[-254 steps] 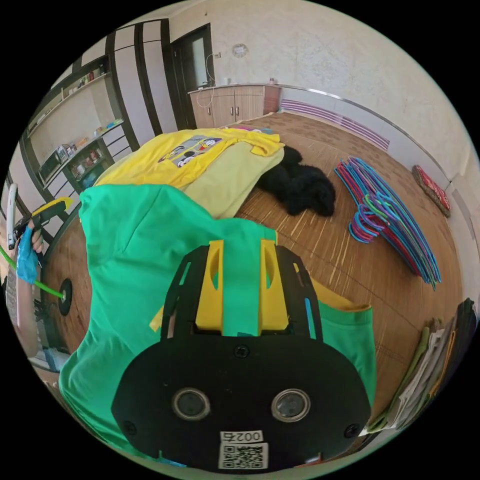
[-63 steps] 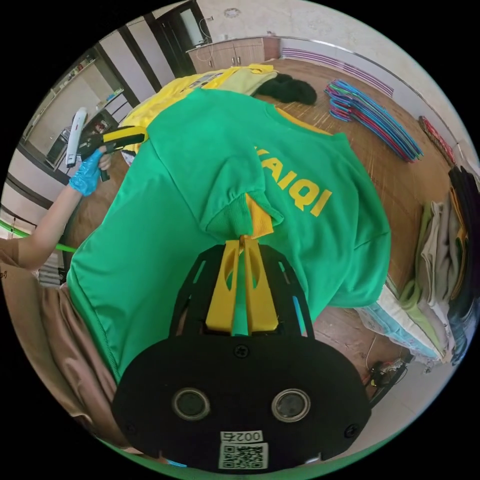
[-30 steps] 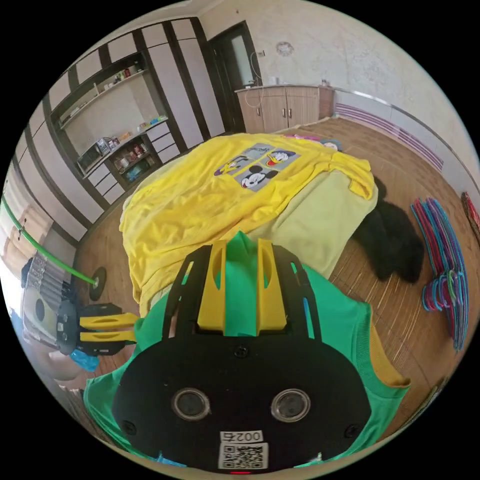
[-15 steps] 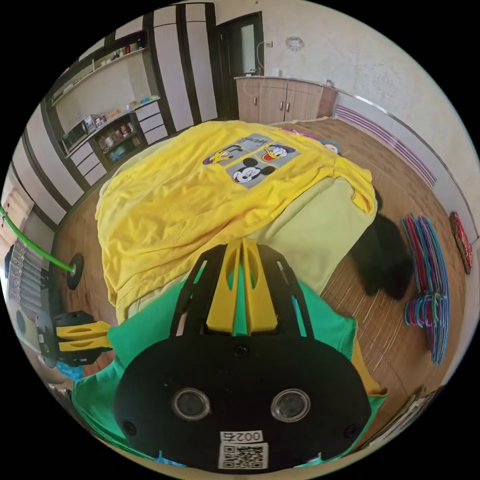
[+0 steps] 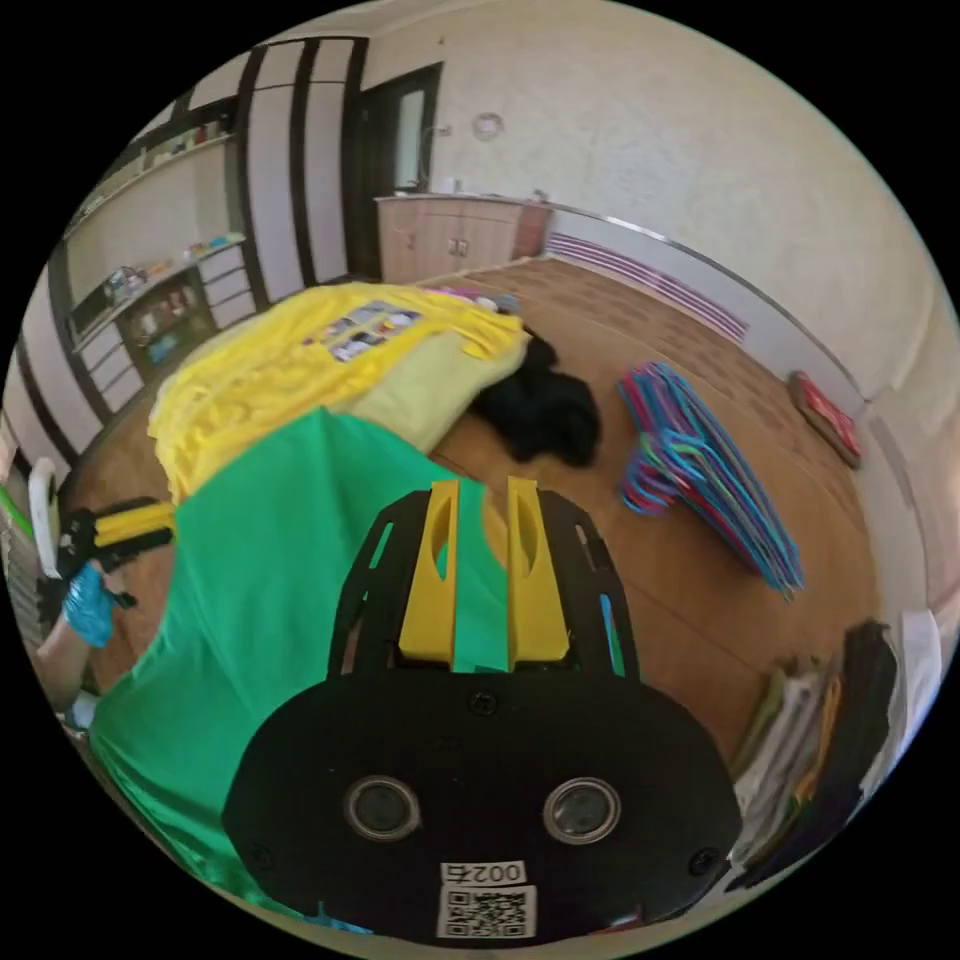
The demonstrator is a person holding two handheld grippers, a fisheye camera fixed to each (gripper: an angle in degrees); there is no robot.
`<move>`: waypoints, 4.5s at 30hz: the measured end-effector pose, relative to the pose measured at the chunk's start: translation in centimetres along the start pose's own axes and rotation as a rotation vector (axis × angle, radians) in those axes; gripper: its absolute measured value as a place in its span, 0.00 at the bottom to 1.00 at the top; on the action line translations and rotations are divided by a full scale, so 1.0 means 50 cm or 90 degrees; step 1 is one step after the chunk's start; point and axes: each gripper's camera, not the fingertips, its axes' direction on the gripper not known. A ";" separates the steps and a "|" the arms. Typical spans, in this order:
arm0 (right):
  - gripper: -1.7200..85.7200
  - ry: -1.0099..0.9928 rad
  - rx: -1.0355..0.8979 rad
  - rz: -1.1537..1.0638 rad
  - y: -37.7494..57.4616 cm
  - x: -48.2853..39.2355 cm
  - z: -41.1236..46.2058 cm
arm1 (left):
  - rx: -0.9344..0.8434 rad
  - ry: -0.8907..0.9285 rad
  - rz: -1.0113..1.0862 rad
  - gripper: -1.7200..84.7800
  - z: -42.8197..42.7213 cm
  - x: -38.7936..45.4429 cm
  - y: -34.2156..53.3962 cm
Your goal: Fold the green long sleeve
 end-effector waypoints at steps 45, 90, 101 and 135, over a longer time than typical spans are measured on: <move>0.02 0.048 -0.015 0.033 0.426 0.384 0.026 | -0.176 0.003 0.298 0.03 0.289 0.415 -0.843; 0.14 0.039 -0.122 0.253 1.283 0.446 -0.348 | -0.164 0.187 0.340 0.03 -0.111 0.801 -0.773; 0.02 0.021 -0.101 0.315 1.421 0.458 -0.374 | -0.170 0.225 0.408 0.03 -0.097 0.974 -0.792; 0.17 0.077 -0.087 0.239 1.674 0.569 -0.569 | -0.199 0.169 0.452 0.04 0.030 1.365 -0.870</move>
